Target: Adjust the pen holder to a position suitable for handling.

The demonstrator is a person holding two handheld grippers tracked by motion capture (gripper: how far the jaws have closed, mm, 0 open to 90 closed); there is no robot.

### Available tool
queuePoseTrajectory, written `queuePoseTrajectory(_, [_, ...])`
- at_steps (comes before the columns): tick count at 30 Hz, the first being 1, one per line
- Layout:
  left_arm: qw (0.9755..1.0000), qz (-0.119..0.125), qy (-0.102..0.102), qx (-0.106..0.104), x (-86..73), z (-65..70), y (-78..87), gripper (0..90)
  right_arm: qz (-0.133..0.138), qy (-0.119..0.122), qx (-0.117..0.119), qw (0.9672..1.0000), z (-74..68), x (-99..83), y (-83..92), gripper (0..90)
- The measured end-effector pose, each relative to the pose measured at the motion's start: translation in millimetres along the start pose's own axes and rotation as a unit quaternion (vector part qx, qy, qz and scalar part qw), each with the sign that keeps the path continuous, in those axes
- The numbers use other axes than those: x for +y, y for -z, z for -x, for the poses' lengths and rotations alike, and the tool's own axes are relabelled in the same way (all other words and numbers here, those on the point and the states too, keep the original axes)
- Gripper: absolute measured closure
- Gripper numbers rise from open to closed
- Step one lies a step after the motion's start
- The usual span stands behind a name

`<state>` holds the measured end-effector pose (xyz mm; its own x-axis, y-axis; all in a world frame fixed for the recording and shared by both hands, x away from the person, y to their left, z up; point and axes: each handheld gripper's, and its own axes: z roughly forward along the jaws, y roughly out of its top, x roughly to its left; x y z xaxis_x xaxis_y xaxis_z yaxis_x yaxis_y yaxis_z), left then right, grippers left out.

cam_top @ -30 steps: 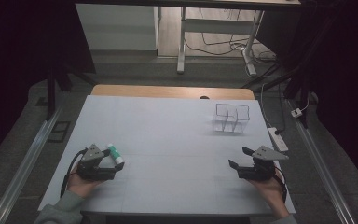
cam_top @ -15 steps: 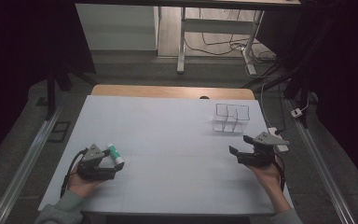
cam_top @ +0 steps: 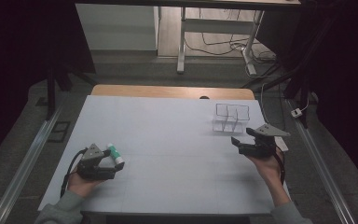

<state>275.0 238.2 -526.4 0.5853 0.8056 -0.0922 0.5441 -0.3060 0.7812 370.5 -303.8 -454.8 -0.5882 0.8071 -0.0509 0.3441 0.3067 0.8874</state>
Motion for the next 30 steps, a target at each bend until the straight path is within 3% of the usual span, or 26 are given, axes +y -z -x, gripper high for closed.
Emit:
queuePoseTrajectory(6, [1.0000, -0.001, -0.001, 0.001, -0.6, -0.5, -0.4, 20.9, 0.012, -0.002, -0.009, 0.9999, 2.8, 10.2, -4.3, 23.6])
queuePoseTrajectory(12, [1.0000, -0.003, -0.001, 0.001, -0.8, -1.2, -1.1, 20.8, 0.007, -0.002, -0.020, 0.9998, 8.3, 13.2, -6.9, 24.0])
queuePoseTrajectory(30, [1.0000, -0.006, -0.001, -0.001, -1.1, -1.4, -2.4, 20.4, -0.011, -0.027, -0.077, 0.9966, 41.4, 12.6, -11.0, 25.9])
